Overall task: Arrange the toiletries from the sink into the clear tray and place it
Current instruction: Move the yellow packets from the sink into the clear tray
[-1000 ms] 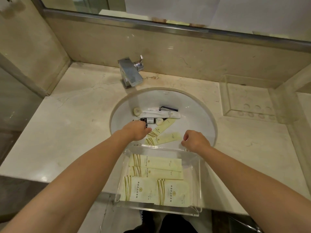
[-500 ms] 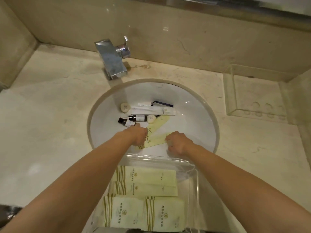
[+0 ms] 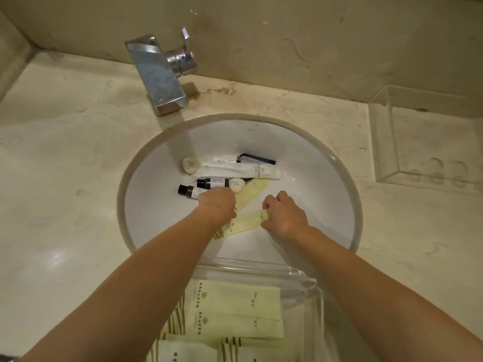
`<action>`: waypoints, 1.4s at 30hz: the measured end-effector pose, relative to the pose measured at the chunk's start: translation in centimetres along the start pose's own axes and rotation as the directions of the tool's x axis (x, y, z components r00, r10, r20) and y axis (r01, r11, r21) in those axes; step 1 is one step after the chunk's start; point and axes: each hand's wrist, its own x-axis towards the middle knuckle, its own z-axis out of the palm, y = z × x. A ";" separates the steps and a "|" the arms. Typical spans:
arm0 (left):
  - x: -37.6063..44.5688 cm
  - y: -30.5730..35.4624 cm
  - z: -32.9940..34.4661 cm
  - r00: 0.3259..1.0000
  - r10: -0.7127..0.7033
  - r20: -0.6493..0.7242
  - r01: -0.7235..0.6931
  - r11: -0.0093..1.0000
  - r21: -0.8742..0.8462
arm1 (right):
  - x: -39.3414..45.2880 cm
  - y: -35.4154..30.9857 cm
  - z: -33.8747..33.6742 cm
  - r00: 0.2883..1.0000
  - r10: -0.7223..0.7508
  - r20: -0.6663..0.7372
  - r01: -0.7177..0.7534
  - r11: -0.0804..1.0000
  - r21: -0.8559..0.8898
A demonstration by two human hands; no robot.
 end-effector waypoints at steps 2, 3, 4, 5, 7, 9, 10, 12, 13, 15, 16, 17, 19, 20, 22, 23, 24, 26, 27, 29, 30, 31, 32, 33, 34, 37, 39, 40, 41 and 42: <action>0.3 0.1 -0.1 1.000 -0.019 0.012 0.019 1.000 0.020 | 0.3 -0.1 -0.1 1.000 0.018 0.016 -0.019 1.000 0.015; 0.3 0.1 -0.2 0.999 -0.028 0.019 0.028 0.999 0.026 | 0.3 -0.1 -0.1 0.999 0.028 0.027 -0.029 0.999 0.019; 0.4 0.1 -0.2 0.999 -0.037 0.025 0.036 0.999 0.028 | 0.4 -0.1 -0.1 0.999 0.030 0.037 -0.031 0.999 0.013; 0.4 0.1 -0.3 0.999 -0.043 0.032 0.042 0.999 0.026 | 0.4 -0.2 -0.1 0.999 0.024 0.047 -0.024 1.000 -0.003; 0.4 0.2 -0.3 0.998 -0.042 0.050 0.042 0.999 0.008 | 0.5 -0.4 -0.2 0.998 0.011 0.069 -0.010 1.000 -0.020; 0.3 0.3 -0.2 0.998 -0.031 0.056 0.032 0.999 -0.027 | 0.4 -0.6 -0.3 0.995 0.017 0.102 -0.018 1.000 0.007; 0.3 0.3 -0.1 0.998 -0.021 0.054 0.023 0.999 -0.047 | 0.3 -0.6 -0.3 0.993 0.025 0.119 -0.028 0.999 0.026; 0.2 0.1 0.0 0.999 0.016 0.043 -0.013 0.996 -0.084 | 0.1 -0.4 -0.3 0.989 0.046 0.140 -0.055 0.997 0.062; 0.1 -0.1 0.0 0.999 0.036 0.038 -0.032 0.994 -0.106 | -0.1 -0.2 -0.3 0.988 0.059 0.145 -0.071 0.995 0.076; -0.2 -0.8 -0.2 0.998 0.057 0.026 -0.052 0.984 -0.170 | -0.3 0.0 -0.2 0.986 0.076 0.151 -0.090 0.992 0.088; -0.4 -1.2 -0.4 0.998 0.066 0.020 -0.060 0.975 -0.213 | -0.4 0.0 -0.2 0.985 0.081 0.155 -0.096 0.992 0.088; -0.6 -1.6 -0.7 0.997 0.074 0.016 -0.068 0.962 -0.264 | -0.5 0.0 -0.3 0.984 0.087 0.155 -0.101 0.991 0.088; -1.1 -2.5 -1.2 0.996 0.092 0.013 -0.081 0.928 -0.362 | -0.7 0.0 -0.3 0.984 0.092 0.154 -0.106 0.990 0.088; -1.4 -2.9 -1.5 0.995 0.101 0.011 -0.088 0.914 -0.396 | -0.9 0.1 -0.4 0.984 0.091 0.156 -0.106 0.990 0.092; -2.0 -3.8 -2.0 0.995 0.103 0.017 -0.084 0.886 -0.456 | -1.4 0.3 -0.5 0.983 0.077 0.168 -0.100 0.986 0.131; -2.3 -4.3 -2.2 0.995 0.100 0.023 -0.076 0.863 -0.499 | -1.7 0.3 -0.6 0.982 0.068 0.175 -0.098 0.981 0.169; -2.7 -4.7 -2.4 0.995 0.095 0.027 -0.065 0.830 -0.554 | -2.0 0.3 -0.8 0.982 0.058 0.180 -0.096 0.972 0.212; -3.5 -5.4 -2.7 0.997 0.076 0.017 -0.045 0.751 -0.659 | -2.7 0.1 -1.4 0.986 0.037 0.163 -0.085 0.950 0.300; -4.0 -5.7 -3.0 0.998 0.060 0.004 -0.040 0.716 -0.697 | -3.0 -0.1 -1.9 0.990 0.031 0.137 -0.077 0.938 0.337; -5.0 -6.4 -3.5 0.999 0.025 -0.025 -0.035 0.649 -0.760 | -3.6 -0.6 -2.8 0.996 0.046 0.075 -0.073 0.913 0.400; -5.5 -6.7 -3.7 0.999 0.008 -0.032 -0.030 0.602 -0.798 | -3.8 -0.8 -3.3 0.996 0.070 0.046 -0.083 0.895 0.439; -6.2 -7.0 -3.9 1.000 -0.004 -0.027 -0.020 0.551 -0.834 | -4.1 -1.1 -3.7 0.994 0.107 0.020 -0.103 0.867 0.487; -6.8 -7.2 -4.2 1.000 -0.011 -0.016 -0.009 0.504 -0.864 | -4.3 -1.3 -4.2 0.989 0.150 -0.004 -0.124 0.831 0.542; -7.5 -7.5 -4.4 1.000 -0.011 -0.006 0.000 0.466 -0.885 | -4.5 -1.5 -4.5 0.981 0.192 -0.025 -0.139 0.790 0.597; -8.3 -7.7 -4.6 1.000 -0.005 0.002 0.004 0.440 -0.898 | -4.8 -1.8 -4.9 0.972 0.230 -0.043 -0.148 0.746 0.649; -10.3 -8.4 -5.0 1.000 0.029 0.003 -0.008 0.388 -0.922 | -5.7 -2.5 -5.6 0.946 0.316 -0.076 -0.146 0.622 0.770; -11.6 -9.0 -5.3 0.999 0.046 0.007 -0.012 0.384 -0.923 | -6.7 -3.0 -6.0 0.939 0.333 -0.080 -0.132 0.566 0.814; -12.1 -9.1 -5.4 0.999 0.053 0.011 -0.011 0.398 -0.917 | -7.1 -3.2 -6.2 0.940 0.332 -0.079 -0.125 0.549 0.827; -12.9 -9.3 -5.5 0.998 0.056 0.013 -0.012 0.425 -0.905 | -7.7 -3.4 -6.3 0.942 0.325 -0.077 -0.116 0.534 0.837; -13.6 -9.4 -5.6 0.998 0.061 0.015 -0.014 0.454 -0.891 | -8.2 -3.6 -6.4 0.944 0.322 -0.075 -0.111 0.521 0.846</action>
